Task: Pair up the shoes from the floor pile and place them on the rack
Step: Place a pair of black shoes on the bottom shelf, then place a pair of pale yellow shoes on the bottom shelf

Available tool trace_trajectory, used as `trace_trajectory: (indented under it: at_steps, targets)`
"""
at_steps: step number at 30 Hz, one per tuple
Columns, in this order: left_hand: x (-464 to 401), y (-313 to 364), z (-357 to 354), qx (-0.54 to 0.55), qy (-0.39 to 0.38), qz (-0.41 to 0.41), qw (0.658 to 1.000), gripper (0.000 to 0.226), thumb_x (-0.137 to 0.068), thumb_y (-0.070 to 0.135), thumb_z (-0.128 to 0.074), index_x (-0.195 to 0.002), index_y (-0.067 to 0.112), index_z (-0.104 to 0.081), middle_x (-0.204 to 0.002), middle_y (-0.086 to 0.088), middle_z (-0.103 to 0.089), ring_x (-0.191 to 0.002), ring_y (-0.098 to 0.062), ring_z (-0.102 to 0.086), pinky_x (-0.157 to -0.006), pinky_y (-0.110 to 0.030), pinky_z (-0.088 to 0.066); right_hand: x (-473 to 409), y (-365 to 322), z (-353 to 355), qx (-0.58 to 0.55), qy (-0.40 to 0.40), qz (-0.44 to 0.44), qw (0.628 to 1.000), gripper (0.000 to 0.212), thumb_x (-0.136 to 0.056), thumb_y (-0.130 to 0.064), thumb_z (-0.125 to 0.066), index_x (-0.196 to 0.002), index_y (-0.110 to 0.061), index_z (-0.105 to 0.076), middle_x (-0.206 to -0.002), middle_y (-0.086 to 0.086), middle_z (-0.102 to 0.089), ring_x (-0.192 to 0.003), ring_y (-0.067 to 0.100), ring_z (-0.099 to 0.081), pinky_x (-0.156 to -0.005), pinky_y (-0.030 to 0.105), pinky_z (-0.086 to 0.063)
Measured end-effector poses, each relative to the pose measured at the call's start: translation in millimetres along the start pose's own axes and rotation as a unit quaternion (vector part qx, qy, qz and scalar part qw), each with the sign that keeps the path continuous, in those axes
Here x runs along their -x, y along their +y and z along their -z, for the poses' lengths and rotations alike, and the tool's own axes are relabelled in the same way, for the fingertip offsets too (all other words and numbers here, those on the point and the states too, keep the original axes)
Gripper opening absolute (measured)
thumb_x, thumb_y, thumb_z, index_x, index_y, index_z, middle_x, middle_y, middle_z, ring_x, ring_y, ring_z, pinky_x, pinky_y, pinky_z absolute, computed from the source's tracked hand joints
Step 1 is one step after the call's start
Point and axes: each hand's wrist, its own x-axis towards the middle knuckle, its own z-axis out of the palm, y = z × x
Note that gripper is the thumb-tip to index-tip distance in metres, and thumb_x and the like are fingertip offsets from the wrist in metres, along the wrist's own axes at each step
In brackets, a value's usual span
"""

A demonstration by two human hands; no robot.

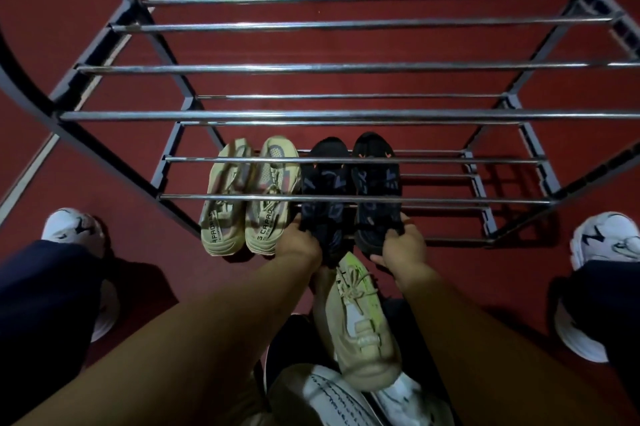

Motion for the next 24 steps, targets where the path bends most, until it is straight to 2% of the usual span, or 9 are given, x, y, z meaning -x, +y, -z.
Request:
trace_trajectory:
  at_steps: [4, 6, 8, 11, 13, 15, 18, 22, 24]
  targets:
    - [4.1, -0.3, -3.7, 0.033, 0.049, -0.003, 0.998, 0.048, -0.098, 0.007, -0.041, -0.144, 0.019, -0.045, -0.127, -0.010, -0.063, -0.101, -0.021, -0.057, -0.090, -0.023, -0.043, -10.0, 4.2, 5.6, 0.035, -0.005, -0.012, 0.999, 0.045, -0.101, -0.007, -0.042, -0.143, -0.026, -0.043, -0.150, 0.005, -0.034, -0.124, 0.041, -0.048, -0.060, 0.040, -0.062]
    - [9.8, 1.9, -0.8, -0.008, 0.033, -0.012, 0.999, 0.046, -0.099, 0.013, -0.041, -0.143, 0.024, -0.045, -0.125, -0.011, -0.064, -0.102, -0.026, -0.059, -0.094, -0.029, -0.047, -11.0, 4.3, 8.3, 0.088, -0.025, -0.007, 0.996, 0.043, -0.100, -0.013, -0.047, -0.141, -0.027, -0.043, -0.150, 0.005, -0.033, -0.122, 0.040, -0.049, -0.054, 0.033, -0.060]
    - [10.4, 0.4, 4.6, -0.062, 0.008, -0.024, 0.998, 0.046, -0.099, 0.026, -0.040, -0.146, 0.025, -0.039, -0.132, -0.015, -0.060, -0.116, -0.034, -0.057, -0.101, -0.041, -0.047, -4.7, 1.0, 10.9, 0.207, -0.041, 0.009, 0.977, 0.047, -0.100, -0.024, -0.048, -0.146, -0.024, -0.038, -0.150, 0.005, -0.028, -0.118, 0.037, -0.050, -0.061, 0.035, -0.058]
    - [21.1, -2.3, 9.2, -0.116, -0.027, -0.004, 0.993, 0.055, -0.101, 0.040, -0.036, -0.150, 0.016, -0.031, -0.145, -0.019, -0.047, -0.132, -0.039, -0.045, -0.110, -0.044, -0.037, 14.3, -1.7, 12.5, 0.410, -0.030, 0.058, 0.910, 0.056, -0.101, -0.037, -0.040, -0.151, -0.014, -0.029, -0.152, 0.011, -0.021, -0.119, 0.037, -0.046, -0.090, 0.039, -0.048]
    - [43.6, -5.0, 13.2, -0.118, -0.057, 0.012, 0.991, 0.050, -0.099, 0.033, -0.043, -0.143, 0.009, -0.037, -0.137, -0.022, -0.053, -0.122, -0.041, -0.054, -0.099, -0.045, -0.048, 32.4, -2.7, 11.2, 0.485, -0.018, 0.063, 0.872, 0.056, -0.100, -0.040, -0.037, -0.146, -0.006, -0.036, -0.148, 0.019, -0.029, -0.124, 0.038, -0.044, -0.100, 0.038, -0.040]
    - [70.2, -9.8, 17.7, -0.129, -0.121, 0.011, 0.984, 0.037, -0.094, 0.017, -0.050, -0.130, 0.006, -0.049, -0.124, -0.020, -0.061, -0.110, -0.039, -0.063, -0.083, -0.038, -0.056, 53.3, -2.4, 10.5, 0.564, -0.043, 0.049, 0.823, 0.053, -0.096, -0.040, -0.040, -0.133, -0.004, -0.050, -0.140, 0.021, -0.045, -0.123, 0.038, -0.048, -0.099, 0.038, -0.043]
    - [103.9, -14.8, 19.0, -0.147, -0.203, 0.041, 0.967, 0.014, -0.090, 0.013, -0.054, -0.095, 0.005, -0.064, -0.099, -0.016, -0.063, -0.089, -0.033, -0.065, -0.079, -0.039, -0.056, 84.1, 1.2, 7.8, 0.651, -0.080, 0.035, 0.754, 0.037, -0.088, -0.033, -0.052, -0.115, -0.010, -0.063, -0.129, 0.016, -0.058, -0.115, 0.035, -0.056, -0.088, 0.036, -0.048]
    - [144.2, -20.3, 24.2, -0.144, -0.242, 0.056, 0.958, 0.029, -0.084, 0.012, -0.061, -0.111, 0.000, -0.062, -0.098, -0.017, -0.067, -0.072, -0.025, -0.063, -0.063, -0.031, -0.054, 132.0, 2.7, 12.6, 0.712, -0.147, 0.059, 0.684, 0.031, -0.093, -0.025, -0.054, -0.118, -0.010, -0.062, -0.126, 0.010, -0.061, -0.112, 0.028, -0.060, -0.078, 0.028, -0.045]
    - [162.7, -19.8, 36.3, -0.135, -0.251, 0.055, 0.957, 0.028, -0.086, 0.014, -0.064, -0.110, -0.001, -0.061, -0.091, -0.017, -0.066, -0.064, -0.023, -0.062, -0.057, -0.030, -0.056, 156.0, -8.4, 20.1, 0.701, -0.161, 0.057, 0.693, 0.035, -0.098, -0.027, -0.047, -0.124, -0.007, -0.060, -0.131, 0.012, -0.059, -0.117, 0.027, -0.058, -0.081, 0.028, -0.044]
